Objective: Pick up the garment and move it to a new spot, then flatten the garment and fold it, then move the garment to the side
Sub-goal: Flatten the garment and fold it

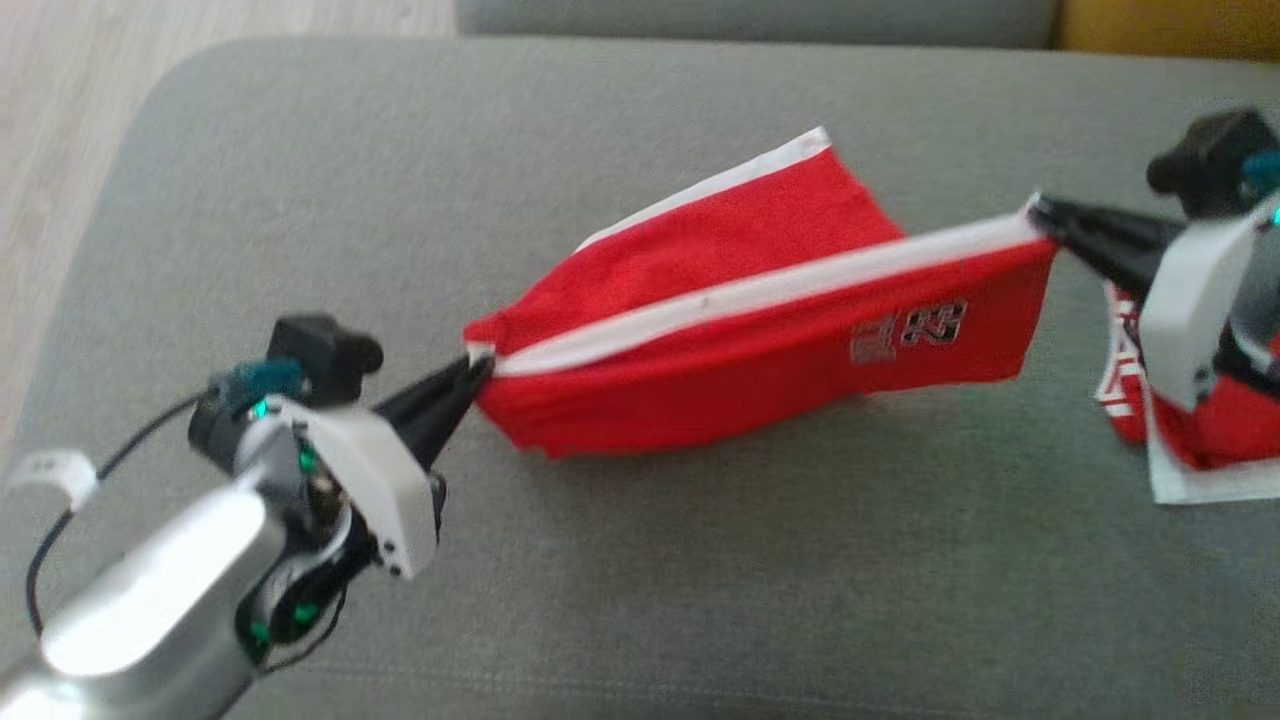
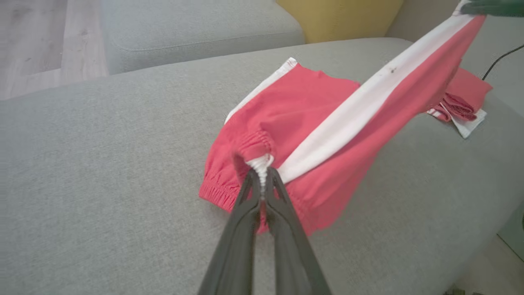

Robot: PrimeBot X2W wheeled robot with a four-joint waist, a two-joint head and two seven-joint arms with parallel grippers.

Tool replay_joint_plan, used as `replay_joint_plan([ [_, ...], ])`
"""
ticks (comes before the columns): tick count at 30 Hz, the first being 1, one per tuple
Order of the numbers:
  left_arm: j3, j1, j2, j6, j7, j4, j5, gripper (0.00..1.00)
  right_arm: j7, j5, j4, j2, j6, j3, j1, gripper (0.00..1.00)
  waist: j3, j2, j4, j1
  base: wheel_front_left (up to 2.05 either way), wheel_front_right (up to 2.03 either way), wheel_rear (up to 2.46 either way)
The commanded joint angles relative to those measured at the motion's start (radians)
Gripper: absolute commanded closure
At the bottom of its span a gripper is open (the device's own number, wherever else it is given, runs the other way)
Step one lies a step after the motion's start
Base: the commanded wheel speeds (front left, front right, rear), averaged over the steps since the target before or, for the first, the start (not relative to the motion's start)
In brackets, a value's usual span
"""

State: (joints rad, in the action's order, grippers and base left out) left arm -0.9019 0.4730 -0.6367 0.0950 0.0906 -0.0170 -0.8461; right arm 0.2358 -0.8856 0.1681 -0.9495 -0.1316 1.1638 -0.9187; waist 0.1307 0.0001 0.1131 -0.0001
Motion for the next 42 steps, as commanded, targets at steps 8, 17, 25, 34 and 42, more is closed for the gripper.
replay_joint_plan([
  [8, 0.047, 0.209, 0.068, -0.065, -0.012, -0.132, 0.028, 1.00, 0.032, 0.091, 0.145, 0.059, 0.001, 0.022, -0.203, 1.00, 0.154, -0.0001, 0.111, 0.0001, 0.00, 0.00, 0.00],
  [17, 0.016, 0.334, 0.190, -0.129, -0.048, -0.339, 0.061, 1.00, 0.039, 0.116, 0.293, 0.143, 0.001, 0.097, -0.370, 1.00, 0.259, -0.0001, 0.172, 0.0001, 0.00, 0.00, 0.00],
  [25, -0.015, 0.385, 0.254, -0.172, -0.080, -0.453, 0.078, 0.00, 0.066, 0.132, 0.368, 0.181, 0.001, 0.115, -0.396, 1.00, 0.303, -0.0001, 0.181, 0.0001, 0.00, 0.00, 0.00],
  [34, 0.015, 0.404, 0.284, -0.151, -0.178, -0.536, 0.080, 0.00, -0.033, 0.142, 0.515, 0.254, 0.001, 0.097, -0.401, 0.00, 0.302, -0.0001, 0.146, 0.0001, 0.00, 0.00, 0.00],
  [42, 0.105, 0.363, 0.266, -0.089, -0.288, -0.541, 0.033, 0.00, -0.218, 0.110, 0.687, 0.353, 0.001, -0.036, -0.341, 0.00, 0.245, -0.0001, 0.091, 0.0001, 0.00, 0.00, 0.00],
])
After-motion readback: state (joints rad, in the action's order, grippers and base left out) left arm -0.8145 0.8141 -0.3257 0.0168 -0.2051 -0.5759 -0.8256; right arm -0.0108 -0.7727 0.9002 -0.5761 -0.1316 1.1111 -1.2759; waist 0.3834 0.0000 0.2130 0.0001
